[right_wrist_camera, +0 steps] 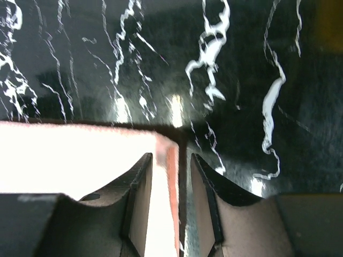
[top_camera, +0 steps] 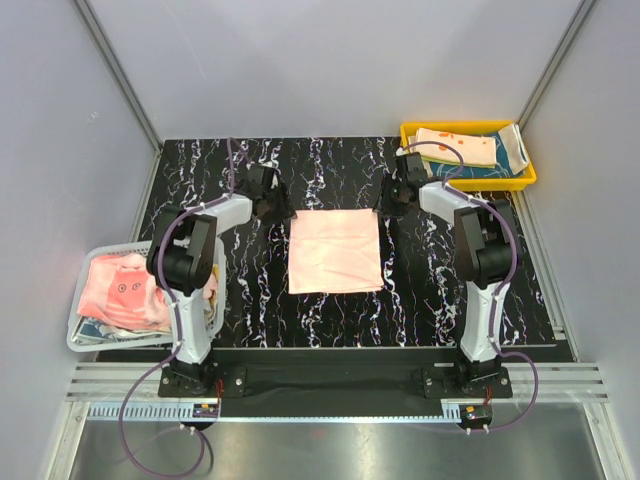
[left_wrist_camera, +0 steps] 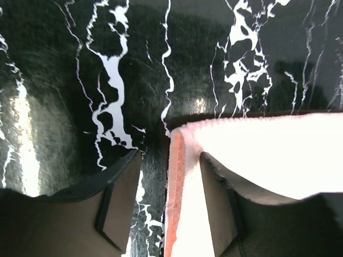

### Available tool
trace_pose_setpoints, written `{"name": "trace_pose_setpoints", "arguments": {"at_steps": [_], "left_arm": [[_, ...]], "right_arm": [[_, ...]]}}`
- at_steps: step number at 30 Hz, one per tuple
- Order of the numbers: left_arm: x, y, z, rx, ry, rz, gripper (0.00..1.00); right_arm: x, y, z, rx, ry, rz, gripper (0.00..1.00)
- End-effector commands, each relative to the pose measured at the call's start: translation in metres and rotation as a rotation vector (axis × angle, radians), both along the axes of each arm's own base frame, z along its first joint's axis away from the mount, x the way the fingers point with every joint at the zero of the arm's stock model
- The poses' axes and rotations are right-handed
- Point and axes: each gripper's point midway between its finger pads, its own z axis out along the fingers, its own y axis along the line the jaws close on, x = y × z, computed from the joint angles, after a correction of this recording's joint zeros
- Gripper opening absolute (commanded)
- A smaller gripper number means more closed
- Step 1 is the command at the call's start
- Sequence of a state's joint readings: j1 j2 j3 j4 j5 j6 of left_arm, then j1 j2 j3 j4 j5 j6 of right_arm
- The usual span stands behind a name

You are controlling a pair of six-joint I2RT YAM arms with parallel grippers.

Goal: Fold and stack the towels
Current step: Fold the towel

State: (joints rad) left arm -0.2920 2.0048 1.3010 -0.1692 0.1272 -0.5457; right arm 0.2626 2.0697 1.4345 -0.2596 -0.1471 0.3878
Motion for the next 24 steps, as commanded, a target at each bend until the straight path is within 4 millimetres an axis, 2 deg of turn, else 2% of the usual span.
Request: {"name": "trace_pose_setpoints", "arguments": {"at_steps": [1,7,13,17,24], "left_arm": [[-0.005,0.001,-0.01,0.088,0.038,-0.01,0.52],[-0.002,0.002,-0.021,0.146,0.076,0.005,0.51],[0.0,0.003,-0.029,0.182,0.087,0.015,0.49],[-0.001,-0.002,-0.034,0.203,0.095,0.01,0.46],[-0.001,-0.004,-0.037,0.213,0.086,0.024,0.29]], "right_arm": [[0.012,0.006,0.008,-0.041,-0.035,0.03,0.41],[0.01,0.015,-0.007,-0.076,0.003,0.063,0.4],[0.011,0.019,-0.014,-0.118,0.02,0.071,0.39],[0.01,0.023,-0.018,-0.166,0.025,0.078,0.35],[0.006,0.016,-0.023,-0.211,0.037,0.063,0.2]]}}
